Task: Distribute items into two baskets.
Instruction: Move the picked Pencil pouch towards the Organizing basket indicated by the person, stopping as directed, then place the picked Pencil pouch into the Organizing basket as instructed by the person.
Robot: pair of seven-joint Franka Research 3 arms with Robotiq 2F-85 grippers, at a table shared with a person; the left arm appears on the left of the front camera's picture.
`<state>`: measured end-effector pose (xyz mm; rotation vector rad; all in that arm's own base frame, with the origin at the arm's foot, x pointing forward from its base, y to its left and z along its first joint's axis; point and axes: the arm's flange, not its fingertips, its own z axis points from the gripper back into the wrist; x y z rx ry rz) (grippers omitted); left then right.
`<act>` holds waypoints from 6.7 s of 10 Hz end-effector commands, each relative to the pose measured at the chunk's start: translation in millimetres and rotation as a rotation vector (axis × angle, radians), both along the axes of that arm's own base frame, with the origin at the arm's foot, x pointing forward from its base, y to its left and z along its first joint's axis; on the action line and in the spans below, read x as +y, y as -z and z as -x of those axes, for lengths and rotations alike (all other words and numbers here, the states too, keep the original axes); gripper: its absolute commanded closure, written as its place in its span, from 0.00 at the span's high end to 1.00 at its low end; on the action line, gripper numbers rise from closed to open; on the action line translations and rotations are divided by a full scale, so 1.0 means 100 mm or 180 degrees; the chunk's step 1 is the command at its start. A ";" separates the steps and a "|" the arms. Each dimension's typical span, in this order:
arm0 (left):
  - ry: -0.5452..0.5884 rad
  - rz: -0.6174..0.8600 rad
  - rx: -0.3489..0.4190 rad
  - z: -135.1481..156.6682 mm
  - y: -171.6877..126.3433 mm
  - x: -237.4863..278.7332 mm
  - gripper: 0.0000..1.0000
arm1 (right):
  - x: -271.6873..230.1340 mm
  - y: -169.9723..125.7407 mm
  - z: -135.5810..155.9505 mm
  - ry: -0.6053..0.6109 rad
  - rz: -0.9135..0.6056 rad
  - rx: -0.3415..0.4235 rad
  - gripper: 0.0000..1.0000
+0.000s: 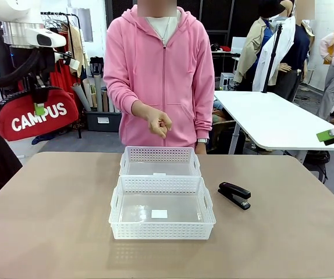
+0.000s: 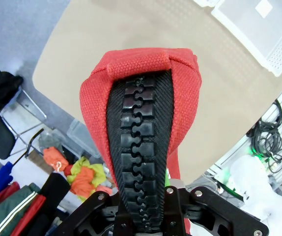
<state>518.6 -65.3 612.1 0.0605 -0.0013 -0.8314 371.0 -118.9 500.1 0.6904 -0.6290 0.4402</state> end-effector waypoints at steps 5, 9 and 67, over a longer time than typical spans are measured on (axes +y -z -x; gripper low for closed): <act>0.0072 0.0102 -0.0035 0.07 0.07 -0.10 0.00 | 0.00 -0.01 -0.02 -0.0014 -0.0051 -0.0055 1.00; 0.0233 0.0049 0.0069 -0.24 0.19 -0.35 0.00 | 0.00 -0.01 -0.02 -0.0014 -0.0051 -0.0055 1.00; 0.0672 0.0054 0.0226 0.10 0.80 -0.15 0.00 | 0.00 -0.01 -0.02 -0.0014 -0.0051 -0.0055 1.00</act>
